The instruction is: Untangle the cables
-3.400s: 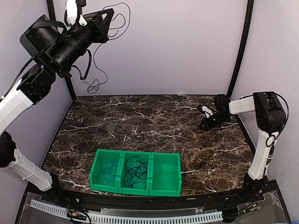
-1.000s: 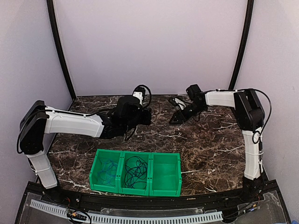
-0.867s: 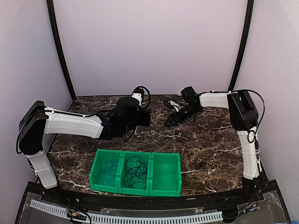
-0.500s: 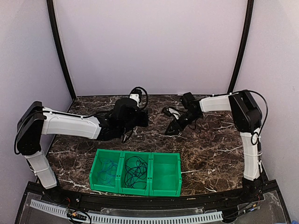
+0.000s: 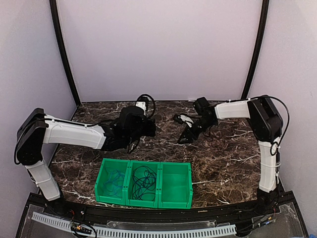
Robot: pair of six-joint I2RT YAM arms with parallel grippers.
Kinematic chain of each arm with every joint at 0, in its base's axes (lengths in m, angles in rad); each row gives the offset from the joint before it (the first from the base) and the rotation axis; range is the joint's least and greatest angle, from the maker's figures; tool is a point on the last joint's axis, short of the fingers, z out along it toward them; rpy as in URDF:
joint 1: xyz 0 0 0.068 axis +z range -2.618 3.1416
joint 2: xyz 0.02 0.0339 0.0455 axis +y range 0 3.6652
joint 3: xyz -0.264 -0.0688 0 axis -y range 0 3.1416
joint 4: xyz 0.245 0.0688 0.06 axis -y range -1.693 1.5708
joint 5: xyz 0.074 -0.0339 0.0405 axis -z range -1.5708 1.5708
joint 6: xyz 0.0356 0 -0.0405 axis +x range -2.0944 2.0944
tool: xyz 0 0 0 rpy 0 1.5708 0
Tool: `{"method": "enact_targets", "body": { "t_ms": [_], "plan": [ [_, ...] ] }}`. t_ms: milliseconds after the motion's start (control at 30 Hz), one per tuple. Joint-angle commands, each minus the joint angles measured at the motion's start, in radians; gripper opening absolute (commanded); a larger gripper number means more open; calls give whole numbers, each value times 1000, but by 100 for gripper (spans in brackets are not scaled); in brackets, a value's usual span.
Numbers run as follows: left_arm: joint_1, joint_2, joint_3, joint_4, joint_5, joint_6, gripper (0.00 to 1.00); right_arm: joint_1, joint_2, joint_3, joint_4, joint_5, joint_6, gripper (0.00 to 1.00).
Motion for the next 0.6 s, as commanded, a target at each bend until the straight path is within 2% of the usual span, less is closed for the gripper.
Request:
{"method": "enact_targets", "body": {
  "t_ms": [0, 133, 233, 300, 433, 567],
  "plan": [
    [7, -59, -16, 29, -9, -10, 0, 22, 8, 51, 26, -9, -20, 56],
    [7, -58, -18, 31, -6, -13, 0, 46, 35, 63, 31, -19, -36, 56],
    [7, -57, -17, 35, -4, -14, 0, 62, 45, 71, 49, -24, -34, 50],
    [7, -59, -18, 35, -5, -15, 0, 64, 57, 84, 53, -29, -25, 38],
    [7, -68, -20, 31, -11, -11, 0, 62, 49, 92, 41, -37, -22, 1],
    [10, -110, -32, -13, -45, 30, 0, 49, -40, 10, 74, 19, -22, 0]
  ]
}}
